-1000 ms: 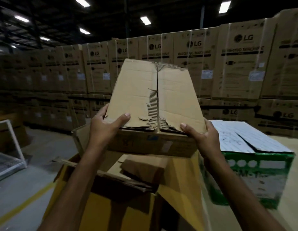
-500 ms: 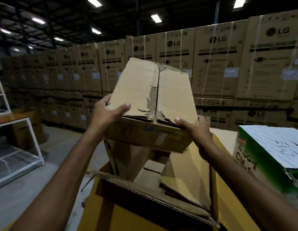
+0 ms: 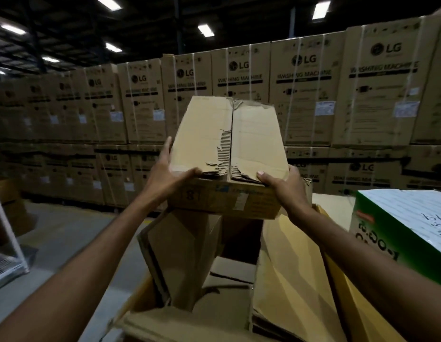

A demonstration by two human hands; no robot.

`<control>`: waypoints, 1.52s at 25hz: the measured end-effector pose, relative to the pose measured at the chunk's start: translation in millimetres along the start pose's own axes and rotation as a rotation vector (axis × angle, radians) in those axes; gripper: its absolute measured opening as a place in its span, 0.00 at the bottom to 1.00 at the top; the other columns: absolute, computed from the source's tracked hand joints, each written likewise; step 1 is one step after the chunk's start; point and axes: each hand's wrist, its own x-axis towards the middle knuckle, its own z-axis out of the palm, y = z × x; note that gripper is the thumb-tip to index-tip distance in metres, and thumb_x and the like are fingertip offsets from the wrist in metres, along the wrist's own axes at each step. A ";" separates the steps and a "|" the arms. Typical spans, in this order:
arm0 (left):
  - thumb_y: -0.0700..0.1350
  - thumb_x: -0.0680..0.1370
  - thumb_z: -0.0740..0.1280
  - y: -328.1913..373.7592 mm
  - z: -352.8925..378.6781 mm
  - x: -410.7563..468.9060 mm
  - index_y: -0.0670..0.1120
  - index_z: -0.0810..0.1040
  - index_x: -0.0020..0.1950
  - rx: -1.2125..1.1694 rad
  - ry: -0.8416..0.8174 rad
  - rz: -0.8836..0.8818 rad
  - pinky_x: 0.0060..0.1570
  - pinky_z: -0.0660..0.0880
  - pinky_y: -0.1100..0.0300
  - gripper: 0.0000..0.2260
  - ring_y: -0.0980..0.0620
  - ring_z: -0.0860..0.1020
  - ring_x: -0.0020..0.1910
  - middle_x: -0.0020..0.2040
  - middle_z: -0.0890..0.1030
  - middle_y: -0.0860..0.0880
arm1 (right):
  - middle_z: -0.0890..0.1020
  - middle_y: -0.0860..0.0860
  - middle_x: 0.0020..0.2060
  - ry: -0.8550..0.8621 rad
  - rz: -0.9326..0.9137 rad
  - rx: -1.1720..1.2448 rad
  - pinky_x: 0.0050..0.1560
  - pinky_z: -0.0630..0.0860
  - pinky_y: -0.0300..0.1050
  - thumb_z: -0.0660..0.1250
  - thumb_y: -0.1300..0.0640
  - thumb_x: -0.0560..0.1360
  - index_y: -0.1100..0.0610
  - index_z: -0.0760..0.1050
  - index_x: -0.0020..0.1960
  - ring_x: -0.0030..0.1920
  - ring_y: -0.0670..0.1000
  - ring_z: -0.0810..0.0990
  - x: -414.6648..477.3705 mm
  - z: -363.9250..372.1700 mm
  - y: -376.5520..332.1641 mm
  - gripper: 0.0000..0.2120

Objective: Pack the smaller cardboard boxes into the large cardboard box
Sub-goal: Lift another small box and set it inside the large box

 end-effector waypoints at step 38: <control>0.67 0.81 0.58 -19.7 51.4 83.6 0.53 0.71 0.75 0.739 -0.055 0.816 0.64 0.71 0.43 0.28 0.44 0.74 0.69 0.73 0.74 0.46 | 0.85 0.52 0.51 0.180 0.234 0.133 0.59 0.80 0.57 0.64 0.36 0.79 0.52 0.79 0.59 0.54 0.54 0.83 17.8 96.0 -3.9 0.21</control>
